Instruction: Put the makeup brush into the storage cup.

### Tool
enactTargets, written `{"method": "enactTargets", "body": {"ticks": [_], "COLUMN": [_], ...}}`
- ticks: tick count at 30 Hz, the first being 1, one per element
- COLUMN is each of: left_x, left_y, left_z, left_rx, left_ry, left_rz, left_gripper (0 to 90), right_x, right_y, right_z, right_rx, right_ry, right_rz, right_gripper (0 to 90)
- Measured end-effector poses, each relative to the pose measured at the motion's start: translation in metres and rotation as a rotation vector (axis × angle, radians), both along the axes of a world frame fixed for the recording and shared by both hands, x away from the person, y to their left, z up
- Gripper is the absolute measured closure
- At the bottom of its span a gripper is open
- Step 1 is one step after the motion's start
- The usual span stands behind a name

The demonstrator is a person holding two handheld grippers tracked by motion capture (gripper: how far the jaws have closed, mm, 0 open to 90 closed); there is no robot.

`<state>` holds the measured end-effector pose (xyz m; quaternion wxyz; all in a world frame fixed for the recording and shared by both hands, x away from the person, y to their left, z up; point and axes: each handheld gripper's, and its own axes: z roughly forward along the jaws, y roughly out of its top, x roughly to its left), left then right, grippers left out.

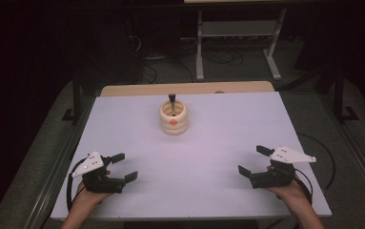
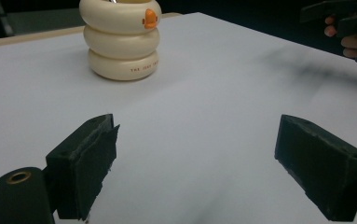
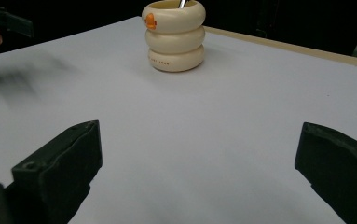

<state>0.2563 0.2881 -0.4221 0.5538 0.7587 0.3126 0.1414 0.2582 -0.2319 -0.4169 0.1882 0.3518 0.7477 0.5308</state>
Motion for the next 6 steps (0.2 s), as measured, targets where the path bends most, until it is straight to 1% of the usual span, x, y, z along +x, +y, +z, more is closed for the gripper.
{"method": "enactTargets", "body": {"ticks": [2, 3, 6], "left_x": [-0.0002, -0.0004, -0.0007], "left_y": [0.0007, 0.0003, -0.0002], "left_z": [0.0017, 0.002, 0.0027], "left_rx": [0.007, 0.005, 0.007], "left_ry": [-0.008, -0.011, -0.013], "left_rz": [-0.002, -0.001, -0.001], "left_gripper": [12.2, 12.1, 12.1], "right_x": [0.0, -0.0003, -0.0007], "right_y": [0.0001, 0.0004, 0.0007], "right_z": [0.0003, 0.0005, 0.0013], "right_rx": [-0.003, -0.002, -0.002], "right_ry": [0.0, 0.001, -0.006], "right_rz": [0.002, 0.001, 0.005], "right_gripper": [0.0, 0.0, 0.0]}}
